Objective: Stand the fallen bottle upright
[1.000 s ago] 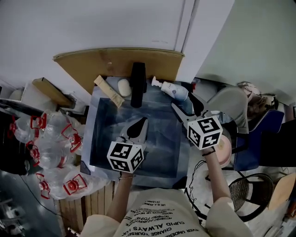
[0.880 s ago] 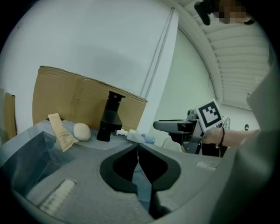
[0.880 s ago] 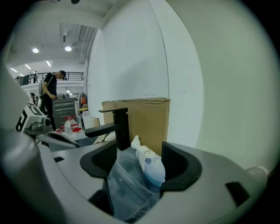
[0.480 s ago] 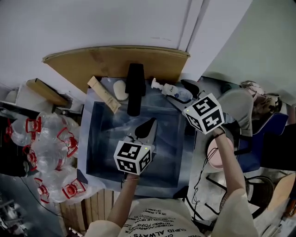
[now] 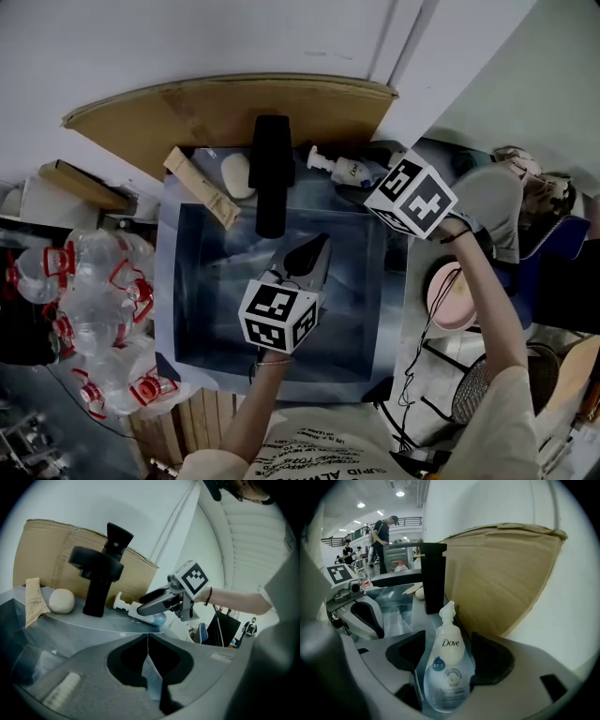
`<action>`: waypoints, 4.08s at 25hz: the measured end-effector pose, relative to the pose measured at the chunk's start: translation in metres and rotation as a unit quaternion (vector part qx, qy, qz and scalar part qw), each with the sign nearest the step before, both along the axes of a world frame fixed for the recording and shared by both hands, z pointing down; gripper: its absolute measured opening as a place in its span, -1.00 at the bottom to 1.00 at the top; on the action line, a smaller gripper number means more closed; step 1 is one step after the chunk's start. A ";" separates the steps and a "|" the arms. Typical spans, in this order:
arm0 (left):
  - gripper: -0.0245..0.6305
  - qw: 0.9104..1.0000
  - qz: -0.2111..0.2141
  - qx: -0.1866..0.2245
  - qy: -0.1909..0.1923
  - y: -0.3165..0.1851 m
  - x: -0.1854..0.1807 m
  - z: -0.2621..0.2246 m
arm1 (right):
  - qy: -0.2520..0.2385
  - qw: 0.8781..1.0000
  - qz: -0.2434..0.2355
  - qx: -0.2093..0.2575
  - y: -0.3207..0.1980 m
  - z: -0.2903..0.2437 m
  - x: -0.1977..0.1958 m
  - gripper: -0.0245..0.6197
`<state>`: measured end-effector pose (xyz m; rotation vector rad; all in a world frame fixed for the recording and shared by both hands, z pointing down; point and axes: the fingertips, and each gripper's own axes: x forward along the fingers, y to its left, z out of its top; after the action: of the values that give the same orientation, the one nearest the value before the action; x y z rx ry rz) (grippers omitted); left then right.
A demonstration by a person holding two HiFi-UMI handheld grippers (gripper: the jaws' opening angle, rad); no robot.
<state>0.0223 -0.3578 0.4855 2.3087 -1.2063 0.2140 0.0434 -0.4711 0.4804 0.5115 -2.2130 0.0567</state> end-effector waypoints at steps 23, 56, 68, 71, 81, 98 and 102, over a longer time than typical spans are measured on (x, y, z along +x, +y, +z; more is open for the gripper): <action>-0.85 1.000 0.005 -0.023 0.010 0.011 0.001 0.020 | 0.161 0.984 -0.069 0.006 0.001 0.030 -0.011 -0.13; -0.85 0.998 0.057 -0.001 0.012 0.032 0.043 0.007 | -0.059 0.987 0.123 0.082 0.007 -0.058 0.049 -0.17; -0.85 0.999 0.037 0.024 0.000 0.025 0.031 -0.001 | -0.276 0.916 0.282 0.078 0.012 -0.070 0.073 -0.17; -0.85 0.999 0.032 0.028 -0.001 0.025 0.028 -0.002 | -0.295 0.899 0.305 0.105 0.013 -0.072 0.076 -0.17; -0.85 0.999 0.020 0.031 -0.006 0.026 0.022 0.000 | -0.300 0.881 0.333 0.154 0.015 -0.062 0.076 -0.17; -0.85 0.999 0.014 0.031 -0.004 0.030 0.020 -0.001 | -0.301 0.877 0.311 0.206 0.023 -0.061 0.069 -0.15; -0.85 0.999 0.013 0.032 -0.003 0.030 0.019 -0.002 | -0.308 0.878 0.308 0.199 0.022 -0.060 0.070 -0.10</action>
<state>0.0414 -0.3281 0.4831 2.3824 -1.2022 0.1935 0.1136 -0.4489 0.4205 1.6088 -2.5788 0.1130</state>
